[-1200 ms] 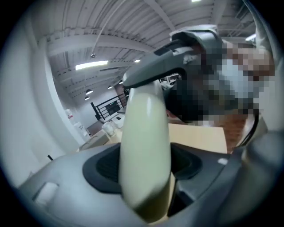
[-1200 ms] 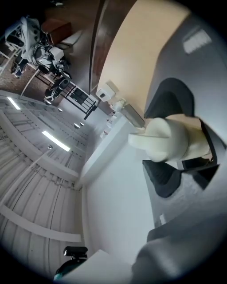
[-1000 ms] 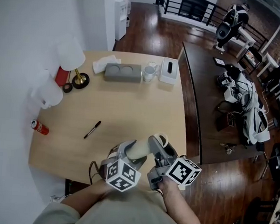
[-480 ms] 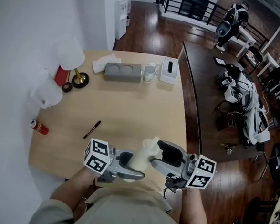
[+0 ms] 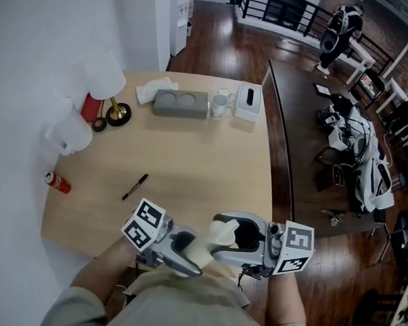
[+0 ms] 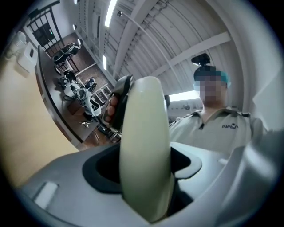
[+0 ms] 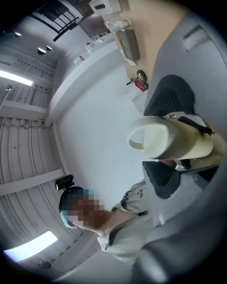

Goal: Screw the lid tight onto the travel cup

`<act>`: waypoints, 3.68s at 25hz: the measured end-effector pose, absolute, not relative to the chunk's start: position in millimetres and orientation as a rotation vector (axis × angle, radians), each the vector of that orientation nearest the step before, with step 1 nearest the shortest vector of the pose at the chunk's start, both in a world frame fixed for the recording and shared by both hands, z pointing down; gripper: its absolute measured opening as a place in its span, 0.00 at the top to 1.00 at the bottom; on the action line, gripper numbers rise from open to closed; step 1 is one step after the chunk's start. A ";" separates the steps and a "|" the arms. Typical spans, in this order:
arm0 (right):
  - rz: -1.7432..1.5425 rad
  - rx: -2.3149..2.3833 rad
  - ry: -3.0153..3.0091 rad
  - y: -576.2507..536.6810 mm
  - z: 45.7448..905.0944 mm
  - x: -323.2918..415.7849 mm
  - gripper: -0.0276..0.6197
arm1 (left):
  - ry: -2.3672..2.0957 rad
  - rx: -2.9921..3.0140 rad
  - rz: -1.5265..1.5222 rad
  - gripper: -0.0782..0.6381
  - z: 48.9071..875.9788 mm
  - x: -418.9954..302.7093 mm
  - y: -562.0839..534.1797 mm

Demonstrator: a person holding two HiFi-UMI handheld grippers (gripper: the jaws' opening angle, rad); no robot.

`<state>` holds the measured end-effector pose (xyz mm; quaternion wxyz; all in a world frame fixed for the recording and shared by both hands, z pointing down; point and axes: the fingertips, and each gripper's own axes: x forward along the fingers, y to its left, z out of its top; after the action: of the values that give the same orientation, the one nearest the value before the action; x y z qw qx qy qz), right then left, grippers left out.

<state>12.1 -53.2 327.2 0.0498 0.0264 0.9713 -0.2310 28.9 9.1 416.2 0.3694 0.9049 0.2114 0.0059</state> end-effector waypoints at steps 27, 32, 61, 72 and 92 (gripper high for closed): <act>-0.598 -0.916 2.941 -118.7 361.6 12.3 0.50 | -0.852 2.903 0.482 0.45 479.8 31.1 -90.8; -0.639 -0.828 2.944 -115.8 360.2 9.1 0.50 | -0.781 2.913 0.330 0.45 471.5 37.5 -86.4; -0.233 -1.020 3.298 -139.2 468.7 -23.9 0.50 | -0.683 2.770 0.570 0.39 557.3 29.1 -121.5; -0.349 -1.231 3.226 -171.1 521.8 -2.8 0.50 | -0.795 2.627 0.628 0.47 591.1 -2.2 -137.2; -0.299 -1.198 3.322 -160.7 530.6 -4.3 0.50 | -0.825 2.609 0.589 0.51 587.1 -16.1 -120.8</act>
<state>-4.3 -160.7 530.6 -0.2001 -0.3313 0.9184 -0.0826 -16.1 -120.8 587.1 0.1706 0.9184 -0.2904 0.2075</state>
